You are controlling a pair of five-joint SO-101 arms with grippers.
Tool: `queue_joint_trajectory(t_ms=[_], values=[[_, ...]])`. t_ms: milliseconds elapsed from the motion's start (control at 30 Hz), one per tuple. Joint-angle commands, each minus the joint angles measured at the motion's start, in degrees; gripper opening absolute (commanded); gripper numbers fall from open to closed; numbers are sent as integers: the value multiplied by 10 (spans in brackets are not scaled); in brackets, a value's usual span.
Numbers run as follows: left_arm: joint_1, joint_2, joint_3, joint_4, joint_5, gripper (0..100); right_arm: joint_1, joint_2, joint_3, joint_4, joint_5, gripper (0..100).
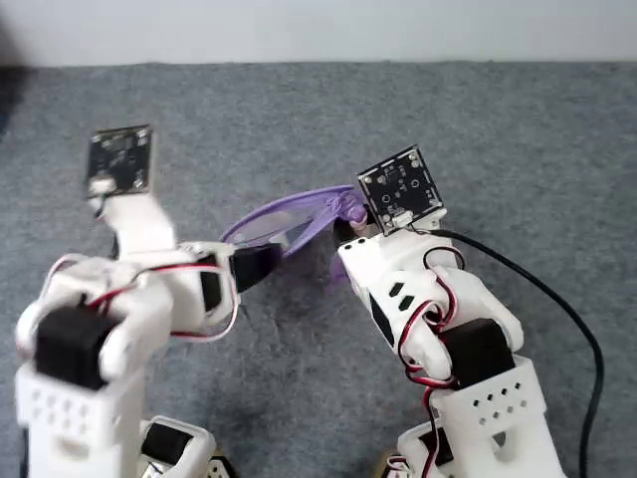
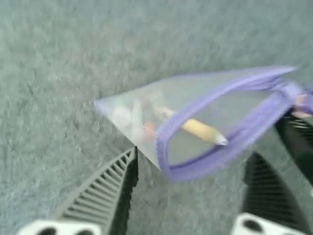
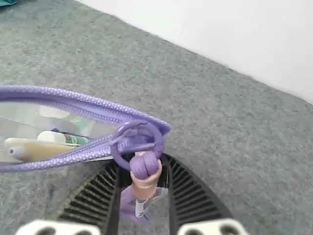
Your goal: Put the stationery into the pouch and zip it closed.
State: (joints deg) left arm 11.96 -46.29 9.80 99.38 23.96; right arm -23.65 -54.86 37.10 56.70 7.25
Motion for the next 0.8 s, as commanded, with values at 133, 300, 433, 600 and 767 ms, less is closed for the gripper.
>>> queue_joint_trajectory(t_ms=[133, 300, 433, 600, 767], values=[[-11, -127, -29, -8, 8, 360, 12, -18, -34, -47, -3, 7], [-101, -190, -25, -45, 4, 360, 9, -18, -40, -54, -2, 7], [-180, -190, -19, -47, 4, 360, 8, -14, -69, -54, 4, 7], [-242, -165, 55, -71, 6, 360, 7, -17, -80, -53, 49, 7], [-265, -138, 142, -144, 6, 360, 7, -18, -80, -50, 54, 7]])
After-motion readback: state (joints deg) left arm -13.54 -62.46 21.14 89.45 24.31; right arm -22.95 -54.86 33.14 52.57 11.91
